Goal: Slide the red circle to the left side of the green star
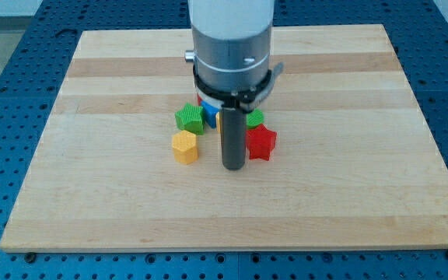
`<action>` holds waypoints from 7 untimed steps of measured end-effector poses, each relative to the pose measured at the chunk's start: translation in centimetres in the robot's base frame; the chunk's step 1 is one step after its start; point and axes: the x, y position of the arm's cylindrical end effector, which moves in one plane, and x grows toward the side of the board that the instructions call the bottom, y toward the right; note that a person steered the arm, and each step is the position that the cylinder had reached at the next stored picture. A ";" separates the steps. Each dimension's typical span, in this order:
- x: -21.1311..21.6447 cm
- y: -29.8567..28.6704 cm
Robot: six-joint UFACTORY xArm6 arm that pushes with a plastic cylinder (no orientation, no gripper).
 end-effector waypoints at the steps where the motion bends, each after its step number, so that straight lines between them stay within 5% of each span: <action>1: 2.4 1.1; 3: 1.3 11.5; 7: -15.4 9.6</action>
